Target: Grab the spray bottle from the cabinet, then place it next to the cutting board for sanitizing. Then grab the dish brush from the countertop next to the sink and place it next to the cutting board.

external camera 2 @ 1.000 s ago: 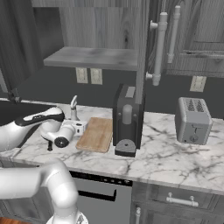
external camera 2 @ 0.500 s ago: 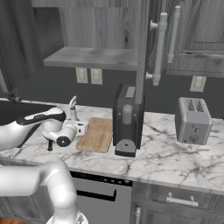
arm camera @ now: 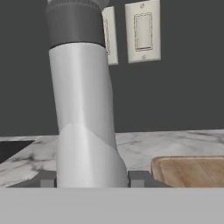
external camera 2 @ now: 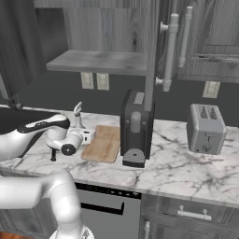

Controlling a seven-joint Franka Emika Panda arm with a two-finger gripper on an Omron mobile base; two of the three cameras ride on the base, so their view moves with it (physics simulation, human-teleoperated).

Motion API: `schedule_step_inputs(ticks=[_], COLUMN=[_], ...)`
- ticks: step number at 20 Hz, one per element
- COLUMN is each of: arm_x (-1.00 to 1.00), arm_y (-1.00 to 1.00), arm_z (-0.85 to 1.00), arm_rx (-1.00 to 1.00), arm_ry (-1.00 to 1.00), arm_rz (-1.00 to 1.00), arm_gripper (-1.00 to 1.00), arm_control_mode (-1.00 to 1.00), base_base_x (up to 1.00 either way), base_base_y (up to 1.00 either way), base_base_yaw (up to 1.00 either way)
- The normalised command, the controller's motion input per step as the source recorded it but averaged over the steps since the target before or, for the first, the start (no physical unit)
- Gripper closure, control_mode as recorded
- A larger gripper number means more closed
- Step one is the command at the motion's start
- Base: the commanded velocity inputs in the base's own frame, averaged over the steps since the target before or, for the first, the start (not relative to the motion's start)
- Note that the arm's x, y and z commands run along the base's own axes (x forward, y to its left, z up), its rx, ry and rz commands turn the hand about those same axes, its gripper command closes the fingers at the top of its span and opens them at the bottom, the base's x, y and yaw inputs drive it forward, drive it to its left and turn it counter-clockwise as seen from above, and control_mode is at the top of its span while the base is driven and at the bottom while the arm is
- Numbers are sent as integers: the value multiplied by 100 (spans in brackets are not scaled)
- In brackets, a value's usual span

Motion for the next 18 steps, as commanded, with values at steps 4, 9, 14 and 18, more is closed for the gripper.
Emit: schedule_step_inputs(ticks=[4, 9, 14, 18], arm_x=[-1, 0, 0, 0], arm_y=[-1, 0, -3, 0], arm_z=[-23, -25, -22, -23], arm_rx=[0, 0, 0, 0], arm_ry=[-1, 0, 0, 2], arm_rz=[0, 0, 0, 0], arm_gripper=[100, 100, 100, 100], arm_control_mode=[-100, -100, -100, -100], base_base_x=[0, 0, 0, 0], base_base_y=[0, 0, 0, 0], base_base_yaw=[0, 0, 0, 0])
